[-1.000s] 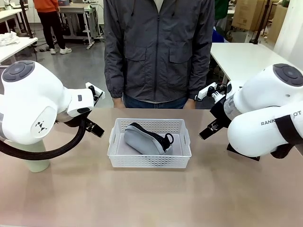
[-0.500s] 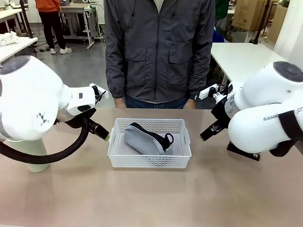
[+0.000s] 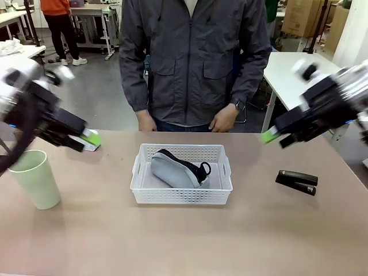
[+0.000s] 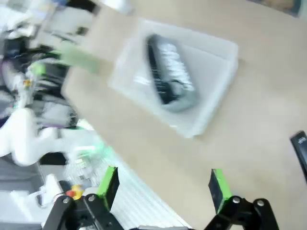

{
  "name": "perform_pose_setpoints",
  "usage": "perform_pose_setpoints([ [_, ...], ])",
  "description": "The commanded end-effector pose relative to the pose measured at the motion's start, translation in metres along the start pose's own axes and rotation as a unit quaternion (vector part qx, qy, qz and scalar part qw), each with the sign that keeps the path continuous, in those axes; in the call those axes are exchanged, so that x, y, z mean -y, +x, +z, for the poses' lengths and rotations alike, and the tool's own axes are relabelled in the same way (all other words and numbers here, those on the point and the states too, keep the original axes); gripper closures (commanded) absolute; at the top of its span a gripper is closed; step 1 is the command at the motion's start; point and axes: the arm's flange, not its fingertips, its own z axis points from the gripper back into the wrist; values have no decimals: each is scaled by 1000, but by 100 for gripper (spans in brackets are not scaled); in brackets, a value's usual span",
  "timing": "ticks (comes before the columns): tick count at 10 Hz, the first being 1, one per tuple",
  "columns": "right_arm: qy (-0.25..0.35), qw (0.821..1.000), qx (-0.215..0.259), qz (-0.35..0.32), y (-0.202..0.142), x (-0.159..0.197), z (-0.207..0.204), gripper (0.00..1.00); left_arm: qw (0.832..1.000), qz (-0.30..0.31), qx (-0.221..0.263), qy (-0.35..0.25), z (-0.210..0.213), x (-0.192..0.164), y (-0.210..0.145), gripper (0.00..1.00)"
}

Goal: Efficiently arrange items inside the basket to fit them all.
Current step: Pick up the Digital clock and place it inside the Organizing basket.

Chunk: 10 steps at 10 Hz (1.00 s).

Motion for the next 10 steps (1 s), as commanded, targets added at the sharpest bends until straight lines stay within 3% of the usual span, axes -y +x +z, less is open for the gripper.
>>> perform_pose_setpoints([
  [1, 111, 991, 63, 34, -37, 25, 62, 0, 987, 85, 96, -99, 65, -48, -24, 0],
  [3, 147, 974, 170, 24, -85, 60, 123, 0, 950, 155, 230, -141, 140, -91, -87, 0],
  [6, 168, 942, 289, -21, -142, 123, 167, 0, 898, 230, 340, -161, 190, -125, -154, 0],
  [8, 158, 927, 329, -90, -164, 159, 174, 0, 872, 261, 371, -182, 184, -127, -164, 0],
  [10, 126, 907, 363, -174, -177, 178, 175, 0, 867, 268, 375, -188, 166, -115, -151, 0],
])
